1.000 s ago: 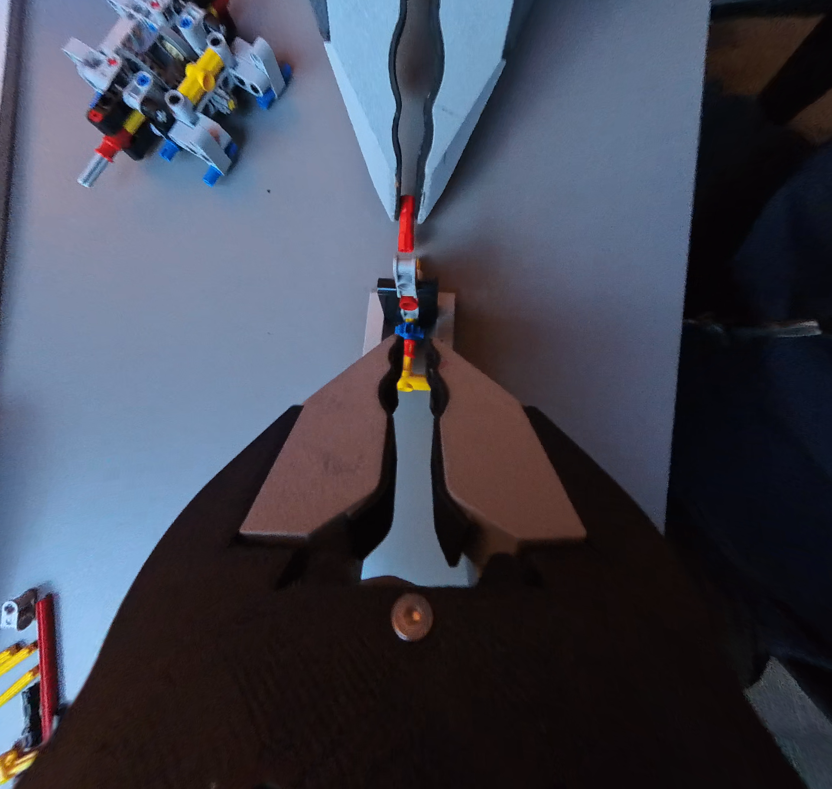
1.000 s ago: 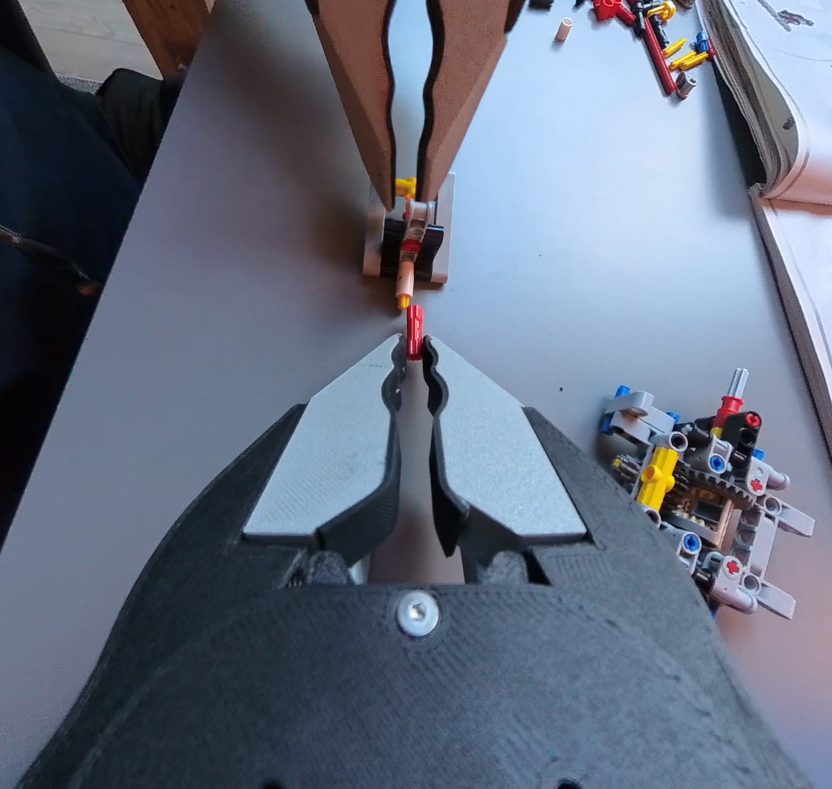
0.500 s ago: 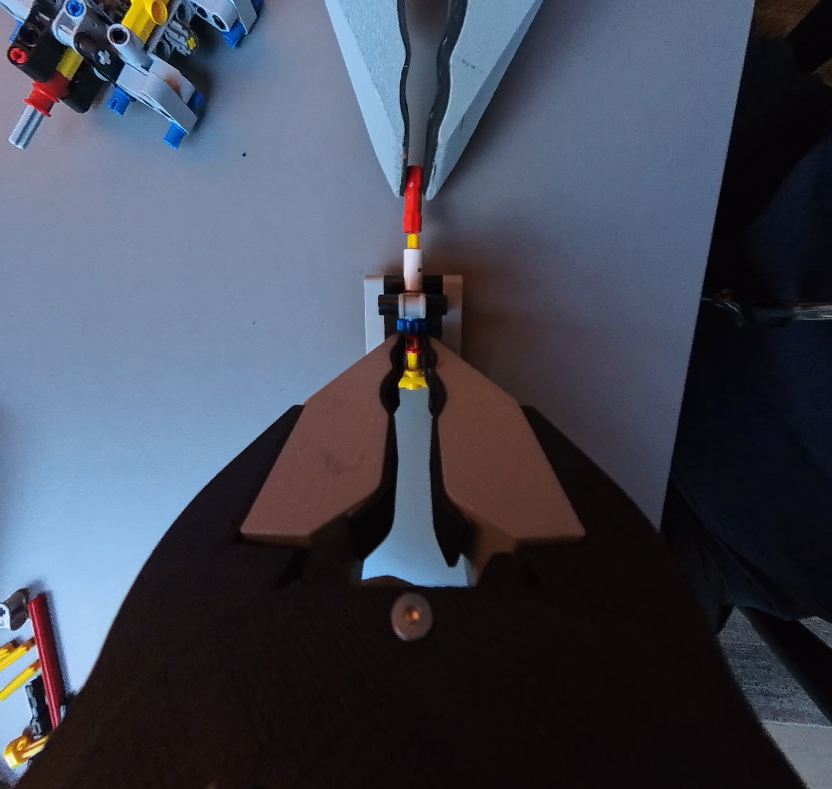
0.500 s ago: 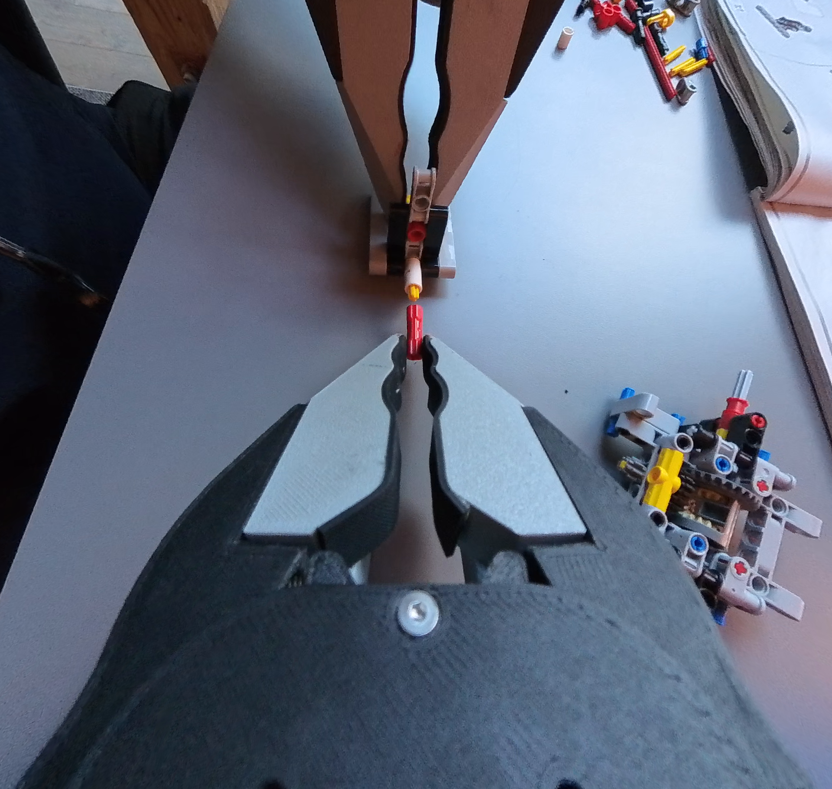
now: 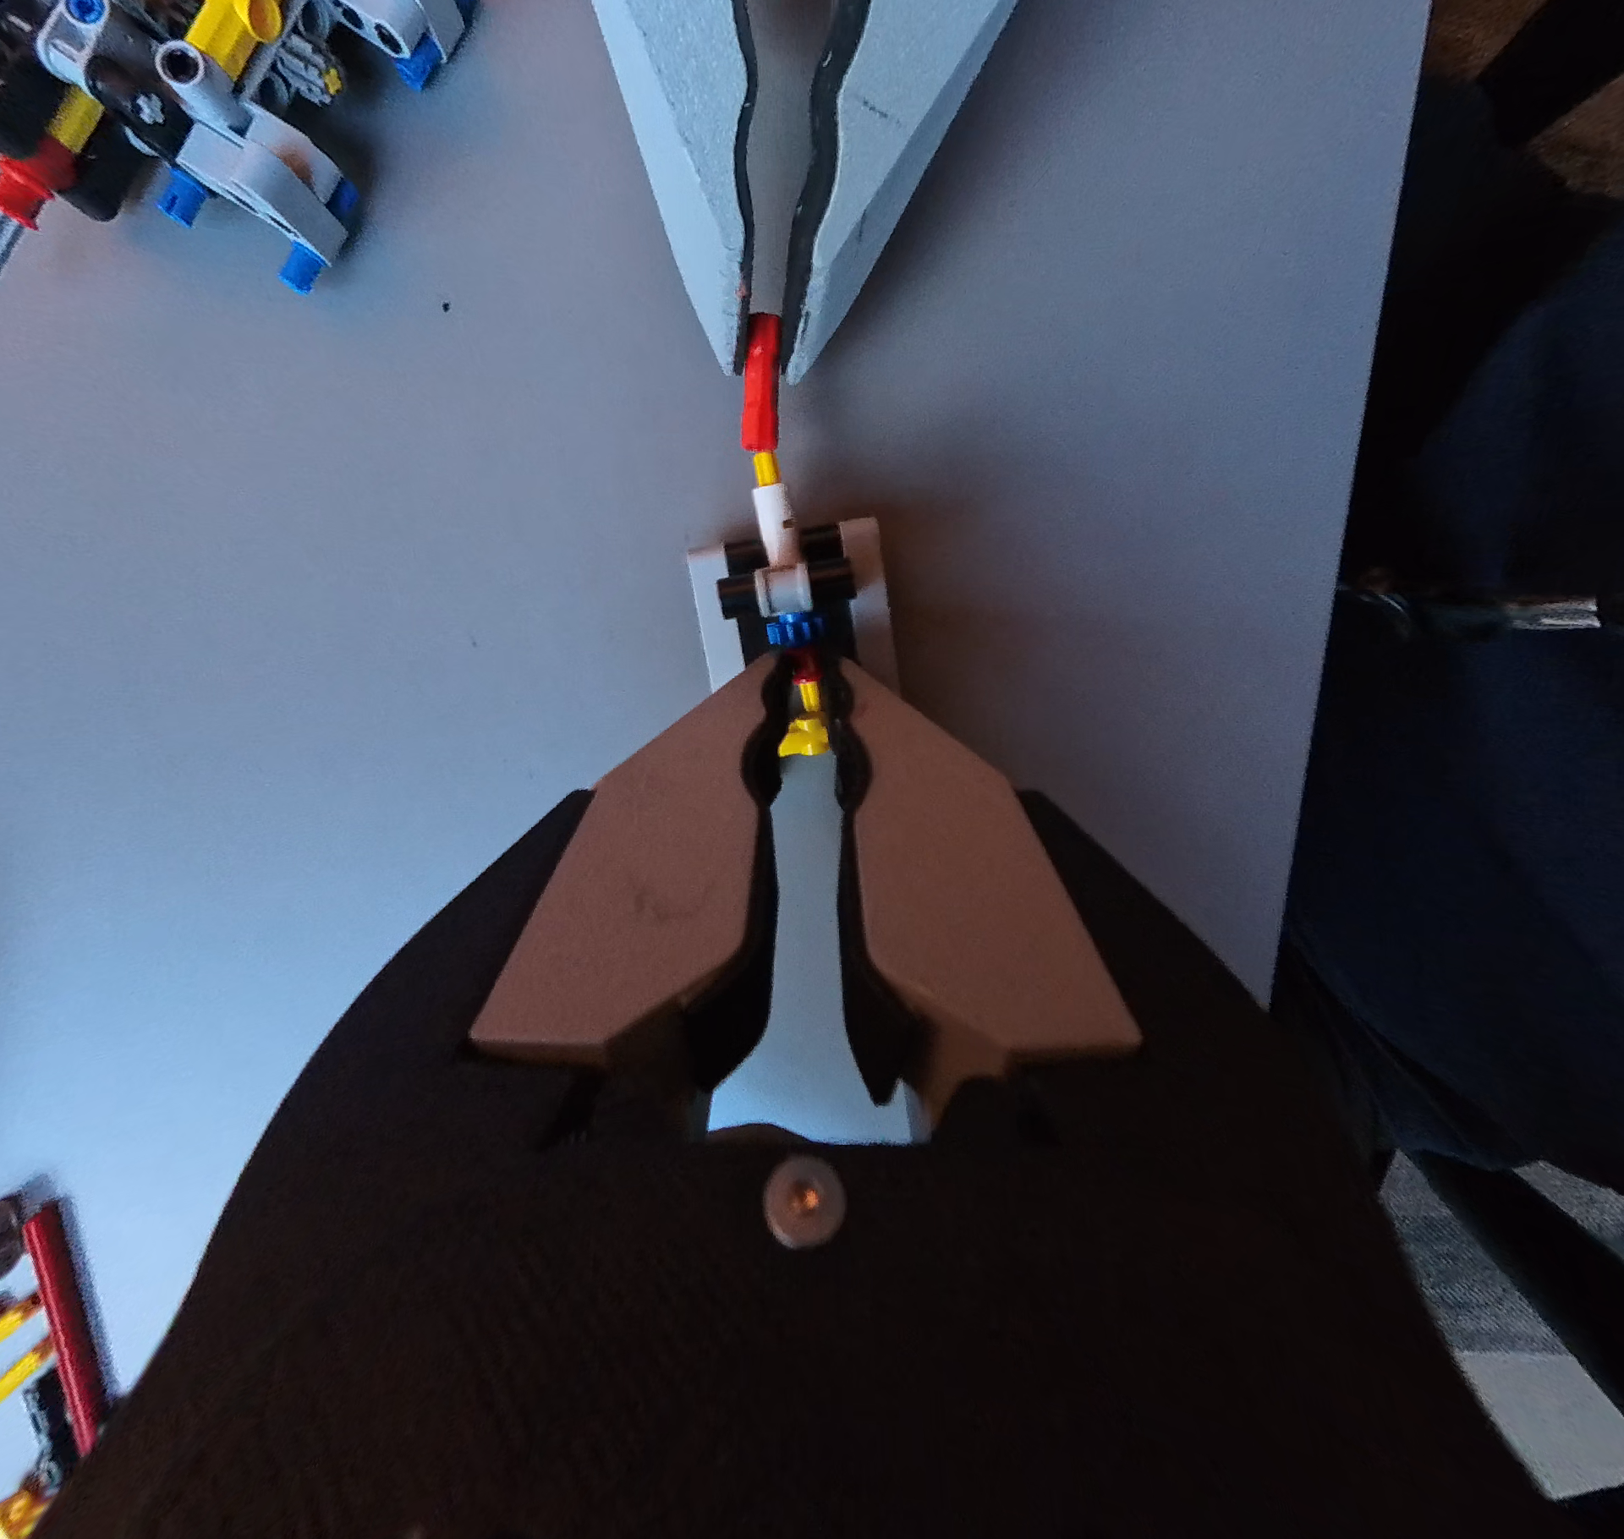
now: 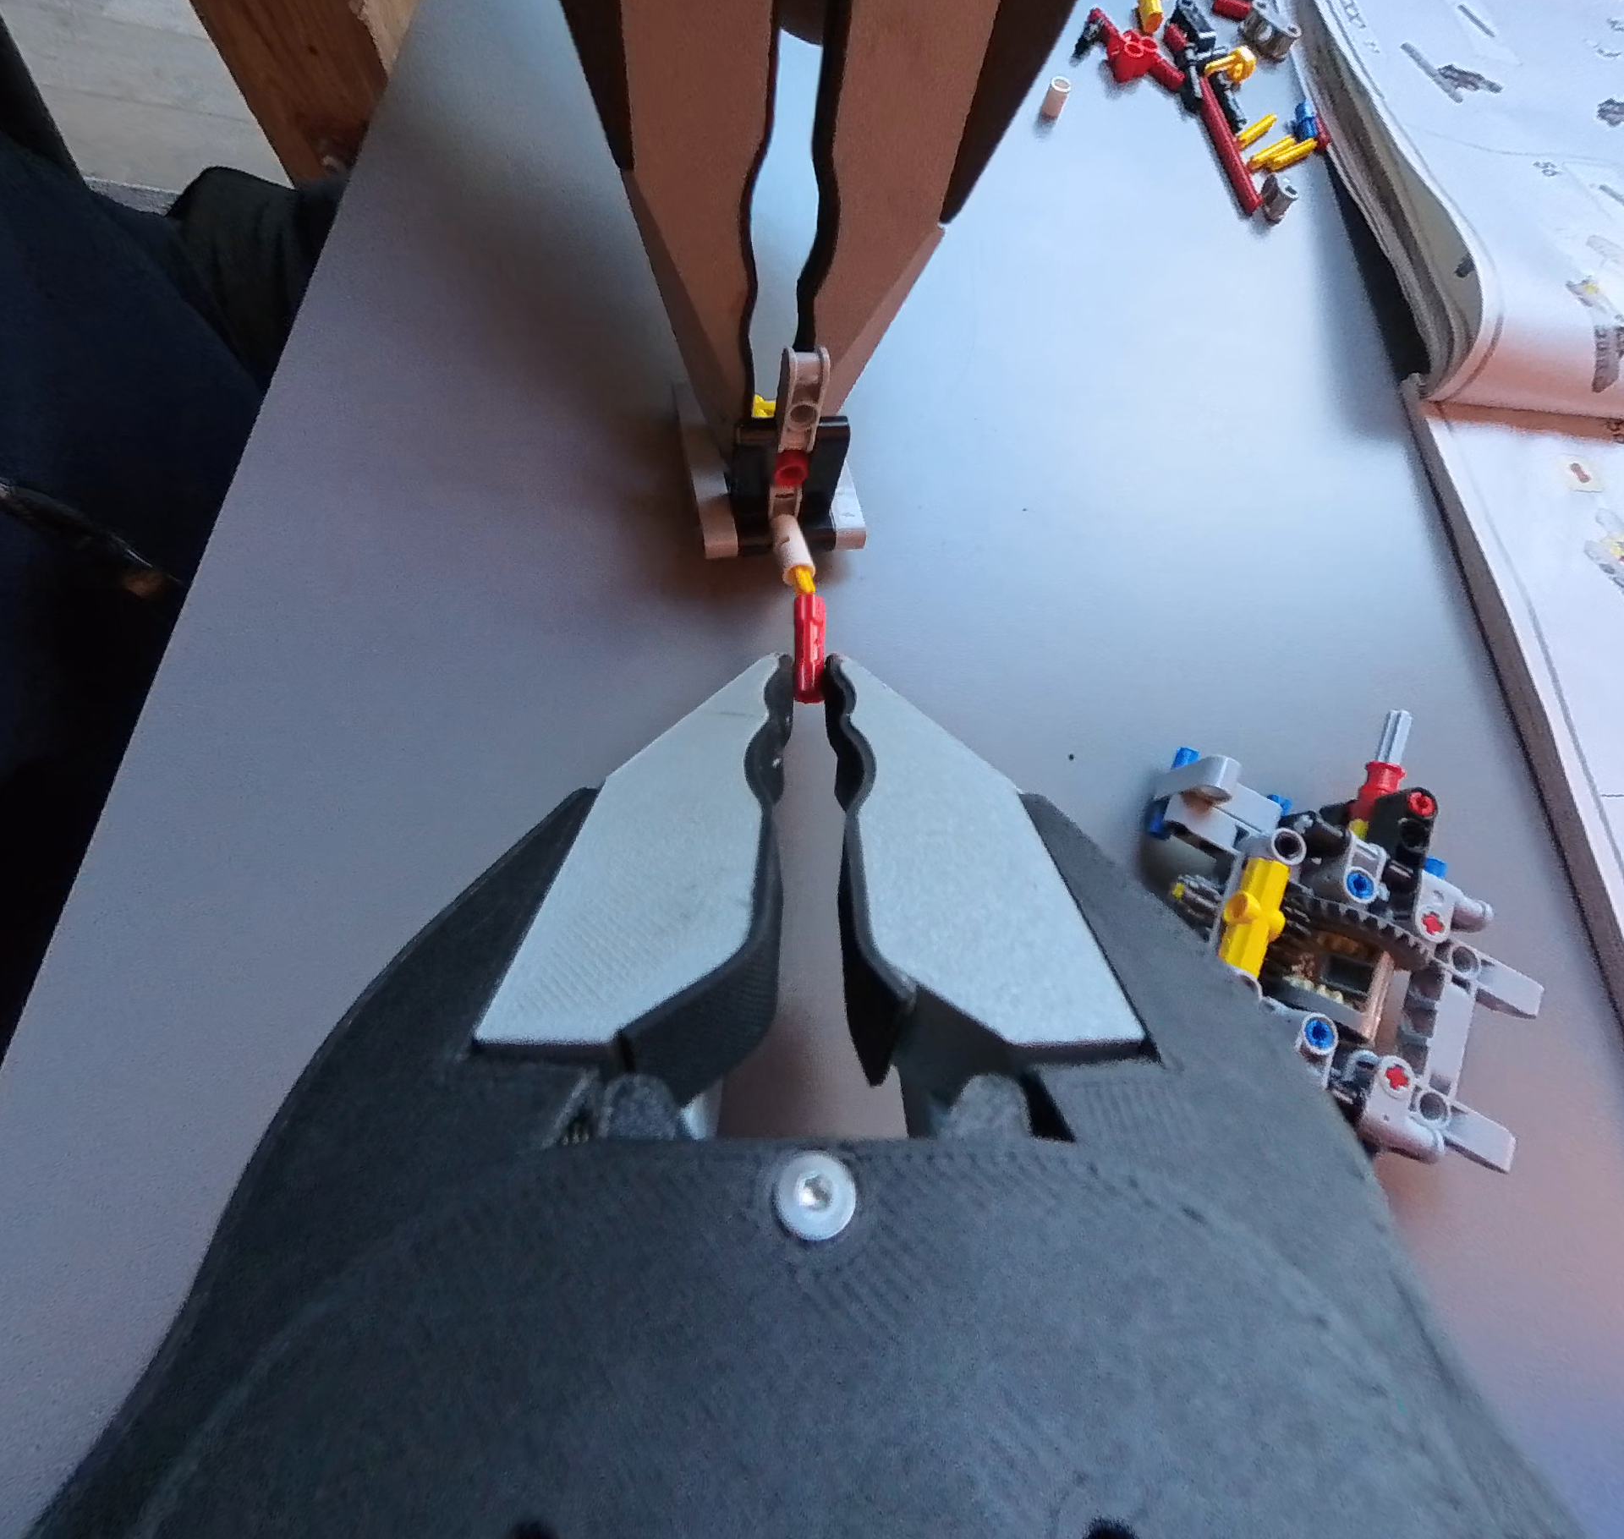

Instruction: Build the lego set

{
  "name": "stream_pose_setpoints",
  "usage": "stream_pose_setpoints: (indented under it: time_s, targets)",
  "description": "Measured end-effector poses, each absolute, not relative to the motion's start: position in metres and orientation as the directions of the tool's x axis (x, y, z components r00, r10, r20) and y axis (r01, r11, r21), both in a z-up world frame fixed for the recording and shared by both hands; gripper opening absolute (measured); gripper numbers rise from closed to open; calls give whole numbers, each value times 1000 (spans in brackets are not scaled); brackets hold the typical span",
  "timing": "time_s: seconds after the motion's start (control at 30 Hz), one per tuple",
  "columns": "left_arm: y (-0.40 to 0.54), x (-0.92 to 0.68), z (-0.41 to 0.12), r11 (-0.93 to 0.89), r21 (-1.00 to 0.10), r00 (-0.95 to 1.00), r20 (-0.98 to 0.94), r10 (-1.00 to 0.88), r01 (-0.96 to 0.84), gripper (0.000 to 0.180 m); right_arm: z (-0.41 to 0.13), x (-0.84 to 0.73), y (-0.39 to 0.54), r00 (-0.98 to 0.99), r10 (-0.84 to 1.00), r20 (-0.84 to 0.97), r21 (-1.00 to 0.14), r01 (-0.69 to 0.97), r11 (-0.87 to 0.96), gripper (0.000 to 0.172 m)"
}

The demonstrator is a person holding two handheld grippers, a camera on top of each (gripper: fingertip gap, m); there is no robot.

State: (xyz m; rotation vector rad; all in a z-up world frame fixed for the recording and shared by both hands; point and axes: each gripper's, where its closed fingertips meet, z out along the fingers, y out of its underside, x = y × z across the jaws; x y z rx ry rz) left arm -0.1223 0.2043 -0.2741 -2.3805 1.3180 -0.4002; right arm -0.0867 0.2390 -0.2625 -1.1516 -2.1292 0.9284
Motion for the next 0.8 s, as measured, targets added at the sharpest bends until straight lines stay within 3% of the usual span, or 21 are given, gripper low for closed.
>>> stream_pose_setpoints:
  time_s: [0.43, 0.8]
  targets:
    - [204, -118, -272, -512, -470, 475, 206, -855, -719, 4, -263, -83, 238, -509, 849, 140, -766, 487, 419, 3]
    - [205, -115, -272, -445, -501, 406, 192, -893, -742, 4, -266, -79, 239, -522, 850, 73, -767, 515, 382, 3]
